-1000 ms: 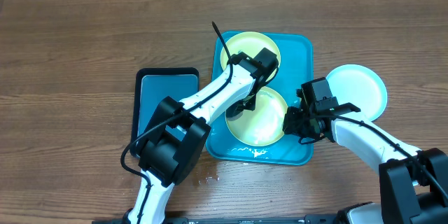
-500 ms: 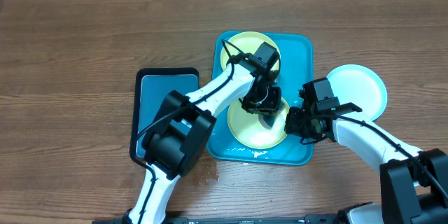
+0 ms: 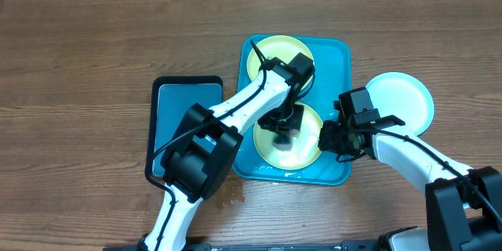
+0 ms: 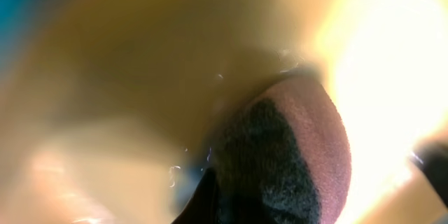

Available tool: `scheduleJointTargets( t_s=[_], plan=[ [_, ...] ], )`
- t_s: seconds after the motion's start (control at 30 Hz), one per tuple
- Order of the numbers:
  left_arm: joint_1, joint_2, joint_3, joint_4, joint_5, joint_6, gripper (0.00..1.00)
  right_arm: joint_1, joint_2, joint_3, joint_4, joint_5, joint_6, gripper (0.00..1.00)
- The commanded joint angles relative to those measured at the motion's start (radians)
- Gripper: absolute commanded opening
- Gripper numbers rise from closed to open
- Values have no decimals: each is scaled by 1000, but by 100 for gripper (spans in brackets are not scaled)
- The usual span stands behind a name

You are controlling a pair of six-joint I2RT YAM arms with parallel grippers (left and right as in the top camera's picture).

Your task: Clean dirty plates on tray and stack at the side

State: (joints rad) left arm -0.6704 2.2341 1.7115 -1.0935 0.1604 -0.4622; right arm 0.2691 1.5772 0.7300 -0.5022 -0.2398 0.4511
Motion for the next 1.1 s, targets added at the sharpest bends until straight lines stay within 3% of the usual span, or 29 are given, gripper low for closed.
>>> scheduleJointTargets(
  t_s=[0.0, 0.3, 0.63, 0.8, 0.93, 1.07],
  plan=[
    [62, 26, 11, -14, -413, -106, 4, -2, 21, -29, -19, 55, -9, 4],
    [60, 26, 11, -128, -671, -182, 4, -2, 21, -29, -15, 55, -8, 4],
    [62, -48, 122, -288, -668, -227, 4, -2, 21, -29, -16, 55, -8, 4],
    [77, -242, 159, -325, -652, -225, 4, -2, 21, -29, -18, 55, -8, 4],
    [148, -421, 159, -357, -589, -187, 4, -2, 21, -29, -23, 55, -8, 4],
    [238, -488, 155, -409, -560, -165, 4, -2, 21, -29, -24, 55, -8, 4]
  ],
)
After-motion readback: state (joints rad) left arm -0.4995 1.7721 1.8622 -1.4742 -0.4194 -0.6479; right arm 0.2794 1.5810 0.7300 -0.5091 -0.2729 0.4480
